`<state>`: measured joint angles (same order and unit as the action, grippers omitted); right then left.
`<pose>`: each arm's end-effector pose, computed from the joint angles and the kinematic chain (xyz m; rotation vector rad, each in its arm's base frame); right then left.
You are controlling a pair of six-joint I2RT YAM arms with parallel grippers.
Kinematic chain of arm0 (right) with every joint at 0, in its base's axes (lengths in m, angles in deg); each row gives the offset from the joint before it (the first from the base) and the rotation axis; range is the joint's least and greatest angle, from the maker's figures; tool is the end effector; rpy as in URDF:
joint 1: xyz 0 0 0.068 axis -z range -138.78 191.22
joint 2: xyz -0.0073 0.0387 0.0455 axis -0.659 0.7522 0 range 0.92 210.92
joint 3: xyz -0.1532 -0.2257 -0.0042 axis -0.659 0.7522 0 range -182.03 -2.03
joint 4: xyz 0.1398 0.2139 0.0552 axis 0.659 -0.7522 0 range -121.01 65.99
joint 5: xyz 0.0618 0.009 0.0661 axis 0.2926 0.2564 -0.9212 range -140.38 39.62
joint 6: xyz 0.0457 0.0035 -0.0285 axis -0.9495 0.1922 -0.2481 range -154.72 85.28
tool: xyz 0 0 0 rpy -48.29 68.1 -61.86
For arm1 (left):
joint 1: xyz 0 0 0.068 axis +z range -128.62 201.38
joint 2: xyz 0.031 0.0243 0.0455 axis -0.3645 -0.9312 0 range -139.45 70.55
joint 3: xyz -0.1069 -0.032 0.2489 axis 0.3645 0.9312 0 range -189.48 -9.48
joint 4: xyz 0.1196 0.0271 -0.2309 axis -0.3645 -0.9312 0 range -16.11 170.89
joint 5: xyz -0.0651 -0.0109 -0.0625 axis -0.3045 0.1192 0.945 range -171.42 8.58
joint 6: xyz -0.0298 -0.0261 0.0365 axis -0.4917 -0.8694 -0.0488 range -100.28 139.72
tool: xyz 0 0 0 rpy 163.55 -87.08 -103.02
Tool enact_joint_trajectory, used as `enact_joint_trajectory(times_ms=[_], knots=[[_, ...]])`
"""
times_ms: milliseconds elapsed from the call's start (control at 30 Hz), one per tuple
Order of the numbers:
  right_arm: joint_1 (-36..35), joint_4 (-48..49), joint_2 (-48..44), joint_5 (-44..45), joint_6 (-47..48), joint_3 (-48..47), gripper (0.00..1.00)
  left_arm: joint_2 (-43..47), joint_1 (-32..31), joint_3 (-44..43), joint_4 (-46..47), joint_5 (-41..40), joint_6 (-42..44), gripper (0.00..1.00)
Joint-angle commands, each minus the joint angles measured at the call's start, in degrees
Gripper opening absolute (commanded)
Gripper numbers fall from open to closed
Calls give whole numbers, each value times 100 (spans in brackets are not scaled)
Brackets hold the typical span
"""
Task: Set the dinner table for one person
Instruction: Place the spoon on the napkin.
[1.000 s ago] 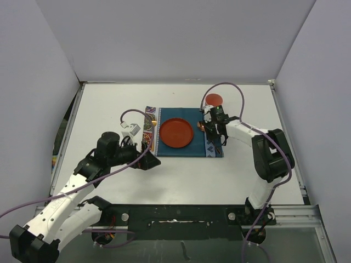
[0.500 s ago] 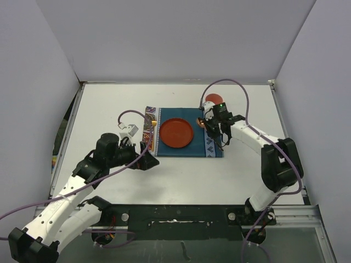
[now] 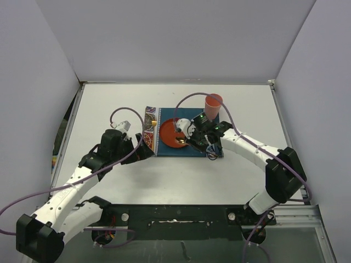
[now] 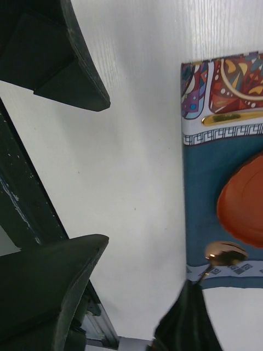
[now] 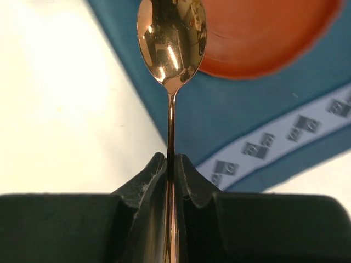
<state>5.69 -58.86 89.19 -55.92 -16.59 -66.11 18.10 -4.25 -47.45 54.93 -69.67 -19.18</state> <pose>0.2556 0.1866 0.2378 -1.2103 2.3151 0.2343 0.1720 -0.0904 0.2491 -0.1636 2.3908 -0.7983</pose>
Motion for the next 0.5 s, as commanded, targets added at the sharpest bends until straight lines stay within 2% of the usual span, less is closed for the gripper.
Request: enact_joint_trajectory(times_ms=[0,200,467], knots=[[-455,-314,218,-218,322,-341,0,339,343,-254,-134,-250,-445,98],[-790,-182,539,-230,288,-464,0,1291,763,-346,-683,-649,-708,98],[-1105,-125,1354,-332,341,-986,0,1510,945,-676,-1255,-566,-542,98]])
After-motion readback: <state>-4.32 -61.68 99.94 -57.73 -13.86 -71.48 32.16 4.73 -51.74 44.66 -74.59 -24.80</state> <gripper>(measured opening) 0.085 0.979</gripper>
